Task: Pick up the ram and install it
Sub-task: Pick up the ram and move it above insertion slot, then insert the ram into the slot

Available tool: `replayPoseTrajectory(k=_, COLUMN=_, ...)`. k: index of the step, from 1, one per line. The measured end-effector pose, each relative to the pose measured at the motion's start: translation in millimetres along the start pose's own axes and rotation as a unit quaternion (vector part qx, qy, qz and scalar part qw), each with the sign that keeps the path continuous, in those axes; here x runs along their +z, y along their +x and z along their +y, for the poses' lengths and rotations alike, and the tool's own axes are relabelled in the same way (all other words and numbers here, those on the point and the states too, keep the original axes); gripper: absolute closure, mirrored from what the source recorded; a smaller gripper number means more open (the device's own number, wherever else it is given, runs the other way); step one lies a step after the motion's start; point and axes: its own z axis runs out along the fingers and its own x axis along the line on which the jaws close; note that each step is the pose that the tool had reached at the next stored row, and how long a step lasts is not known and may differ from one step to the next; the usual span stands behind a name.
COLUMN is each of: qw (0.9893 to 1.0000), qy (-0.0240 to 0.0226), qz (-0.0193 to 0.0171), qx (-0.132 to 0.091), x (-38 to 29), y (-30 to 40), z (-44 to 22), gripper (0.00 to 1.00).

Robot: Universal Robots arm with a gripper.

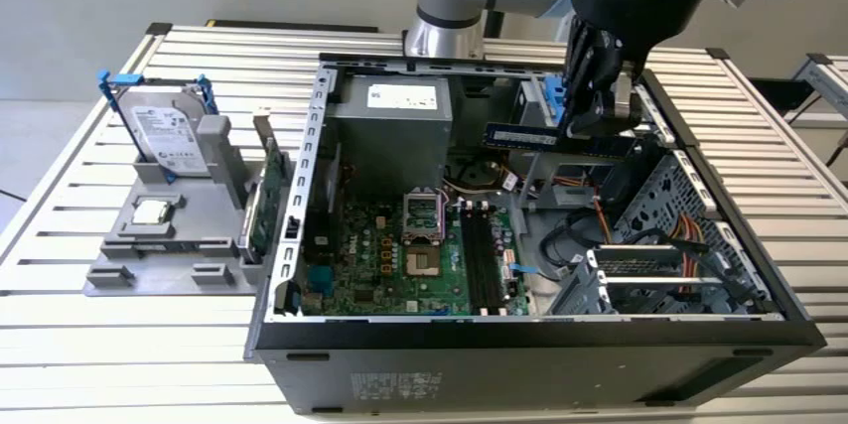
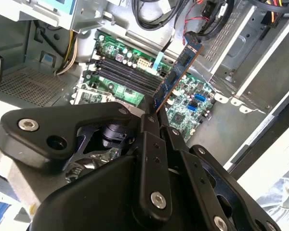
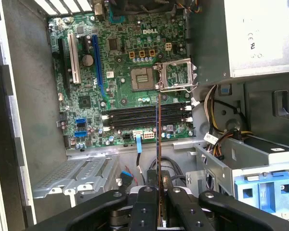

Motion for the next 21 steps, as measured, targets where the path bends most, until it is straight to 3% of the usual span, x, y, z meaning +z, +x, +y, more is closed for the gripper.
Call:
replayPoseTrajectory(k=9, qw=0.999, qy=0.001, qz=0.0003, qx=0.045, x=0.2, y=0.0, z=0.0, gripper=1.0)
replayPoseTrajectory(k=21, qw=0.9955, qy=0.0022, qz=0.0006, qx=0.094, x=0.3, y=0.0, z=0.0, gripper=1.0)
